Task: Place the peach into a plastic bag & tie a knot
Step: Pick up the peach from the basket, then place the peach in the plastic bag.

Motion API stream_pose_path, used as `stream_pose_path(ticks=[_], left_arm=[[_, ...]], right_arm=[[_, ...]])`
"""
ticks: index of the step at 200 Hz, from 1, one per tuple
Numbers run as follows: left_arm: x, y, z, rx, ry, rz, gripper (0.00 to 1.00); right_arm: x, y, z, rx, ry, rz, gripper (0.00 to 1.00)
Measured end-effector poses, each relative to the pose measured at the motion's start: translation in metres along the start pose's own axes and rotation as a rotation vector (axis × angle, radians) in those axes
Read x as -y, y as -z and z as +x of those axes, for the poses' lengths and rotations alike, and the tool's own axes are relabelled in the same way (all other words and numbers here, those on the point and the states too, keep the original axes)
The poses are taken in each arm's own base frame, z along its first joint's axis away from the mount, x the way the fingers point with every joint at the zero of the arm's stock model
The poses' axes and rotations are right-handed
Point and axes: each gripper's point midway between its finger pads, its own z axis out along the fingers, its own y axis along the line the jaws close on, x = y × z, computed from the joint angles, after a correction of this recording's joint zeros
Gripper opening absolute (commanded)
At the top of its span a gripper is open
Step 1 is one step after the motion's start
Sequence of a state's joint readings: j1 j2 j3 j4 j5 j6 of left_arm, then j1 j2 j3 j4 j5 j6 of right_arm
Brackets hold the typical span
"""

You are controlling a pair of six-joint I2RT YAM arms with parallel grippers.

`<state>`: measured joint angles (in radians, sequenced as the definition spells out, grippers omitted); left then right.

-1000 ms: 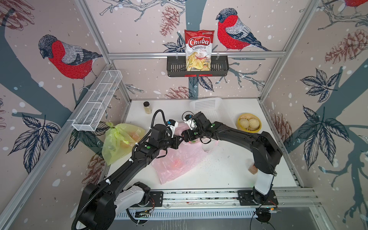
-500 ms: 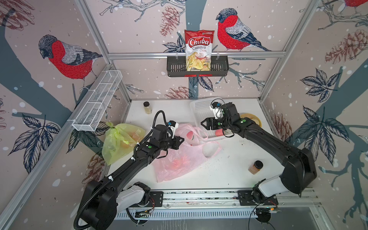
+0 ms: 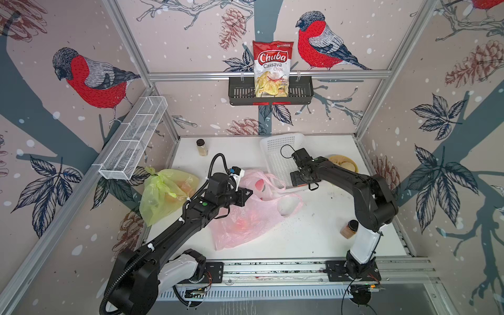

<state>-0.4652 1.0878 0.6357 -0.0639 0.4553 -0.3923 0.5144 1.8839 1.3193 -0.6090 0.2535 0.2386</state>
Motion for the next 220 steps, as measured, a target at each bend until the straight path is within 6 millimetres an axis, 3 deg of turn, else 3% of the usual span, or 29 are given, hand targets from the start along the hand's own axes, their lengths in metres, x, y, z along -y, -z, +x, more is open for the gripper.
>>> stream_pose_path(ticks=[37,59,77,99,121,145,164,189,220], left_arm=[[0.005,0.002,0.002,0.001,-0.005,0.022,0.00],[0.005,0.002,0.001,0.002,-0.003,0.022,0.00],[0.005,0.001,0.002,0.000,0.003,0.022,0.00],[0.004,0.000,0.003,-0.004,0.005,0.020,0.00],[0.004,0.000,0.002,-0.004,0.012,0.018,0.00],[0.007,0.001,-0.003,0.005,0.009,0.021,0.00],[0.008,0.002,-0.005,0.008,0.008,0.022,0.00],[0.009,0.002,-0.006,0.011,0.009,0.023,0.00],[0.010,0.004,-0.007,0.016,0.009,0.025,0.00]], right_arm=[[-0.004,-0.023,-0.002,-0.029,-0.010,-0.017,0.70],[-0.006,-0.025,-0.006,-0.019,-0.013,-0.023,0.58],[-0.009,-0.022,-0.011,0.004,-0.020,-0.045,0.53],[-0.009,0.006,-0.018,0.068,-0.030,-0.077,0.50],[-0.019,0.059,-0.028,0.186,-0.024,-0.146,0.49],[-0.053,0.132,-0.028,0.333,0.034,-0.299,0.49],[-0.086,0.170,-0.019,0.396,0.094,-0.444,0.47],[-0.123,0.181,-0.003,0.368,0.145,-0.589,0.46],[-0.171,0.163,0.010,0.260,0.206,-0.687,0.46]])
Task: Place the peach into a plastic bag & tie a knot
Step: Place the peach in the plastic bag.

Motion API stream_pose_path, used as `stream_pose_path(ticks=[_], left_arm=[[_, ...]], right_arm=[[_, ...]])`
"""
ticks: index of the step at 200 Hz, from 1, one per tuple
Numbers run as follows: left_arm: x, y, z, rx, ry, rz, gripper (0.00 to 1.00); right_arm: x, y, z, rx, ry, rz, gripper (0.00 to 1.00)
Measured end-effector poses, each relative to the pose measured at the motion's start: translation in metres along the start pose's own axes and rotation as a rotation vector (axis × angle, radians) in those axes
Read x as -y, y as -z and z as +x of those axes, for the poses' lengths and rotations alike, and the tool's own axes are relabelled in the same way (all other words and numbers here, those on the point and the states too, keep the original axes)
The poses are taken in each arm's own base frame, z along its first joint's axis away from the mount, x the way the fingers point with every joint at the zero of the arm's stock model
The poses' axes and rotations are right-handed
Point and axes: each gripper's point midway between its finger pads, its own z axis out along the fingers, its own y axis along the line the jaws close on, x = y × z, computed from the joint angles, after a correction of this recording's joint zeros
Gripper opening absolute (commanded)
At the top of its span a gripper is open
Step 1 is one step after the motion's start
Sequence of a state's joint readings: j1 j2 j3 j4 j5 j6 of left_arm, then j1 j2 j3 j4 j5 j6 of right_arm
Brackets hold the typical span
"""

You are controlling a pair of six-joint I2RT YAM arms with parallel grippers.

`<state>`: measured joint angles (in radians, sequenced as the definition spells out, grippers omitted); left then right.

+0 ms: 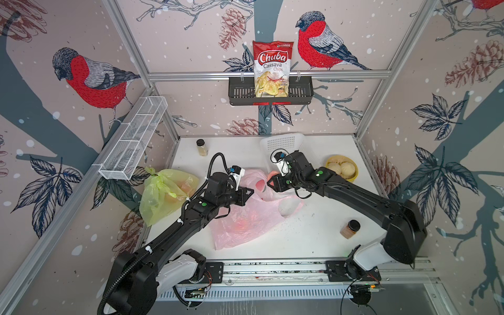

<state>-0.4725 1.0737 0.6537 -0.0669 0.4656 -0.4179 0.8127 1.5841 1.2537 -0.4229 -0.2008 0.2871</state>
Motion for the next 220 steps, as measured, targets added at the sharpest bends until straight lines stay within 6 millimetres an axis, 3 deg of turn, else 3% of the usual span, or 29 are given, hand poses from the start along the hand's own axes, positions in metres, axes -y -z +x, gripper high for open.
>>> stream_pose_path(ticks=[26,48,75,92,113,133,150,179,199,220], left_arm=[[0.003,0.003,-0.002,0.009,-0.004,0.005,0.00],[0.004,0.006,-0.002,0.019,-0.006,0.007,0.00],[0.000,0.007,0.002,0.019,0.012,-0.010,0.00],[0.000,0.007,0.003,0.020,0.015,-0.003,0.00],[0.007,0.006,-0.003,0.045,-0.003,0.031,0.00],[-0.004,0.002,-0.002,0.045,0.008,-0.012,0.00],[-0.014,-0.002,0.012,0.000,0.037,-0.049,0.00],[-0.023,-0.007,0.022,-0.032,0.054,-0.070,0.00],[-0.026,-0.009,0.028,-0.048,0.064,-0.077,0.00],[-0.028,-0.011,0.032,-0.059,0.069,-0.081,0.00]], right_arm=[[-0.021,-0.037,0.006,-0.078,0.023,-0.056,0.58],[-0.026,-0.065,0.012,-0.133,0.007,-0.101,0.73],[-0.040,-0.072,0.015,-0.152,-0.030,-0.208,0.81],[-0.046,-0.066,0.013,-0.133,-0.051,-0.268,0.86],[-0.038,-0.047,0.011,-0.106,-0.089,-0.285,0.87],[-0.036,-0.014,-0.001,-0.043,-0.091,-0.298,0.80],[-0.039,0.017,-0.014,0.033,-0.068,-0.313,0.75],[0.006,0.047,-0.023,0.134,-0.114,-0.150,0.77],[0.033,0.047,-0.012,0.126,-0.141,-0.034,0.83],[0.054,0.038,0.002,0.090,-0.159,0.039,0.82]])
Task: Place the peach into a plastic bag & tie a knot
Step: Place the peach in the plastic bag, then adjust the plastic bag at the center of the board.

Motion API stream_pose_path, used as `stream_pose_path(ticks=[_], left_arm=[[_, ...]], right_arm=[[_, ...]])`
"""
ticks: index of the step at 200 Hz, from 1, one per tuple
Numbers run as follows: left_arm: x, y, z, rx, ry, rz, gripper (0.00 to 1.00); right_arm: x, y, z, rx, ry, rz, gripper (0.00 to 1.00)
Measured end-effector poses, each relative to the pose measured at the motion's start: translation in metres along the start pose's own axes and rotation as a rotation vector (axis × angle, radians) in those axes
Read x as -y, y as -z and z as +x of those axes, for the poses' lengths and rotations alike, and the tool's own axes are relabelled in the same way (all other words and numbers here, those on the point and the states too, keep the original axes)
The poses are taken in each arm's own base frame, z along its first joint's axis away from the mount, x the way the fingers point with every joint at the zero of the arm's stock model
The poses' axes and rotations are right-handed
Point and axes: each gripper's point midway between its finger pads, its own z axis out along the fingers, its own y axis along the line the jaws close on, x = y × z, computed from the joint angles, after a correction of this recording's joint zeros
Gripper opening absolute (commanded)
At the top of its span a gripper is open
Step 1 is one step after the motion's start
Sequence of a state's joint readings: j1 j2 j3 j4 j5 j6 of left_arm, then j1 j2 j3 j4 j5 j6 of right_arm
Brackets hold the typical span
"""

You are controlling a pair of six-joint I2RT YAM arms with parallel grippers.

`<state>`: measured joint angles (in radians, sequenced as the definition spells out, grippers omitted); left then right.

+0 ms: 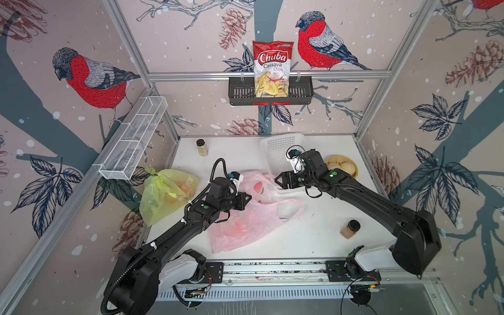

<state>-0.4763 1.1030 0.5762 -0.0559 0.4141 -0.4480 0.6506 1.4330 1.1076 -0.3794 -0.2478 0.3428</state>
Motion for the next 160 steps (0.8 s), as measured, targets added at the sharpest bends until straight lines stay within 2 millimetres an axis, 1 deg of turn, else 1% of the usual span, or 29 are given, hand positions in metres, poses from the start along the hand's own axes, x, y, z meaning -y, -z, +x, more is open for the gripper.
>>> stream_pose_path(ticks=[13,31,66,113,137,160], left_arm=[[-0.002,-0.002,0.002,-0.008,0.003,-0.003,0.00],[-0.003,-0.004,0.003,-0.012,0.004,-0.003,0.00],[-0.003,-0.006,0.004,-0.013,0.007,0.000,0.00],[-0.002,-0.006,0.004,-0.013,0.009,0.001,0.00],[-0.002,-0.006,0.003,-0.013,0.008,0.002,0.00],[-0.002,-0.006,0.003,-0.012,0.007,0.003,0.00]], right_arm=[[0.011,-0.007,0.009,-0.025,-0.013,0.028,0.80],[0.017,-0.017,0.023,-0.066,-0.022,0.038,0.78],[0.024,-0.029,0.032,-0.095,-0.038,0.044,0.68],[0.027,-0.041,0.028,-0.082,-0.065,0.024,0.52],[0.031,-0.045,0.023,-0.073,-0.078,0.020,0.46],[0.031,-0.049,0.018,-0.066,-0.080,0.006,0.34]])
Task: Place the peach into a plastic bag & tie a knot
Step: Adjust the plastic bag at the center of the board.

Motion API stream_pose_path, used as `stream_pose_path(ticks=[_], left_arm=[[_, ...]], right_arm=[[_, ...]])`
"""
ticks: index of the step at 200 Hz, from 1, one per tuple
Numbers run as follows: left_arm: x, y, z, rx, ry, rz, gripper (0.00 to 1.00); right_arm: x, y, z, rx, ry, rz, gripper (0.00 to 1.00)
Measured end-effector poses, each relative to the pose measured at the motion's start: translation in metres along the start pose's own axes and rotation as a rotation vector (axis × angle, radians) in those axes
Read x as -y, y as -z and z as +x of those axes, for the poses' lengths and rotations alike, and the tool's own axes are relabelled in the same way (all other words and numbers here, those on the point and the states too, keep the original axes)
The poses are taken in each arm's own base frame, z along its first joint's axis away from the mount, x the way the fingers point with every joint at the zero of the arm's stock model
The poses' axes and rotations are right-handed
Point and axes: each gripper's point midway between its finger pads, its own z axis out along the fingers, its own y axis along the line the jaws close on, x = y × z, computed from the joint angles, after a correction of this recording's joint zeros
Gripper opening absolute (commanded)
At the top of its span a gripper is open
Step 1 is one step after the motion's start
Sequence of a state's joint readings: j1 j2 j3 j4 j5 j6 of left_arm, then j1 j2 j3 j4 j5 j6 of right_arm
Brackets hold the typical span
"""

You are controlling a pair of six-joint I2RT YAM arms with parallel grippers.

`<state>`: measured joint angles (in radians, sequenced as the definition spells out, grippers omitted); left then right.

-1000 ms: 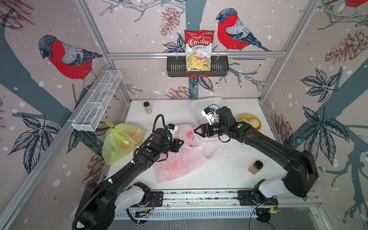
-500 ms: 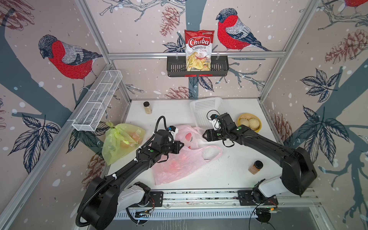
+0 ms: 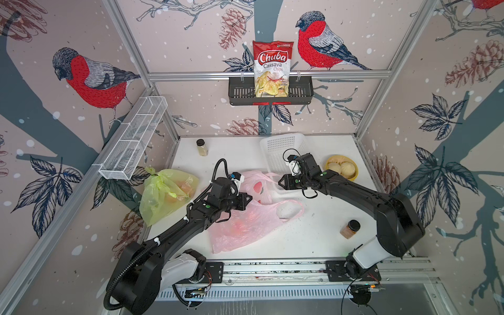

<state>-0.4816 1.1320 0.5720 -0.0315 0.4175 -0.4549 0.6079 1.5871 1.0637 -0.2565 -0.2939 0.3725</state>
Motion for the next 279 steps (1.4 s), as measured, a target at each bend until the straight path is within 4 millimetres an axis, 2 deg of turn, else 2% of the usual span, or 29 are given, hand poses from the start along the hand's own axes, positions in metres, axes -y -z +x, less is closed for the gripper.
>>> stream_pose_path(ticks=[17,22,27,35,43,54,62,77,96,124,138,162,180,219,256,279], left_arm=[[0.000,0.000,0.000,0.000,-0.003,0.001,0.00],[0.000,0.000,0.000,0.000,-0.003,0.000,0.04],[0.000,0.000,0.000,-0.001,-0.002,0.000,0.10],[0.000,0.000,0.000,-0.003,-0.001,-0.004,0.31],[0.001,0.002,-0.002,-0.006,-0.002,-0.011,0.48],[0.004,0.008,-0.008,0.010,-0.009,-0.036,0.61],[0.007,0.015,-0.016,0.031,-0.016,-0.056,0.67],[0.019,0.036,-0.038,0.105,-0.047,-0.079,0.68],[0.037,0.072,-0.070,0.220,-0.116,-0.111,0.68],[0.068,0.122,-0.103,0.353,-0.242,-0.114,0.69],[0.084,0.144,-0.111,0.407,-0.319,-0.092,0.71],[0.116,0.182,-0.109,0.507,-0.463,0.001,0.83],[0.136,0.201,-0.106,0.561,-0.552,0.066,0.84],[0.159,0.204,-0.107,0.548,-0.653,0.158,0.85],[0.177,0.206,-0.122,0.575,-0.729,0.195,0.86],[0.180,0.189,-0.130,0.535,-0.755,0.220,0.86]], right_arm=[[-0.002,-0.003,-0.006,0.009,0.003,-0.008,0.20],[-0.003,-0.003,-0.008,0.012,0.005,-0.012,0.14],[-0.004,-0.003,-0.011,0.016,0.006,-0.016,0.09],[-0.007,-0.003,-0.016,0.024,0.012,-0.022,0.02],[-0.011,-0.002,-0.021,0.031,0.013,-0.028,0.00],[-0.021,0.002,-0.028,0.044,0.038,-0.036,0.00],[-0.034,0.005,-0.032,0.053,0.064,-0.047,0.00],[-0.066,0.016,-0.039,0.067,0.138,-0.083,0.00],[-0.111,0.035,-0.048,0.101,0.251,-0.127,0.00],[-0.169,0.060,-0.047,0.113,0.403,-0.206,0.00],[-0.191,0.072,-0.047,0.117,0.456,-0.241,0.00],[-0.218,0.098,-0.055,0.145,0.505,-0.295,0.00],[-0.236,0.118,-0.063,0.172,0.532,-0.345,0.00],[-0.269,0.154,-0.070,0.194,0.581,-0.461,0.00],[-0.278,0.162,-0.062,0.151,0.607,-0.521,0.00],[-0.283,0.165,-0.058,0.128,0.617,-0.559,0.00]])
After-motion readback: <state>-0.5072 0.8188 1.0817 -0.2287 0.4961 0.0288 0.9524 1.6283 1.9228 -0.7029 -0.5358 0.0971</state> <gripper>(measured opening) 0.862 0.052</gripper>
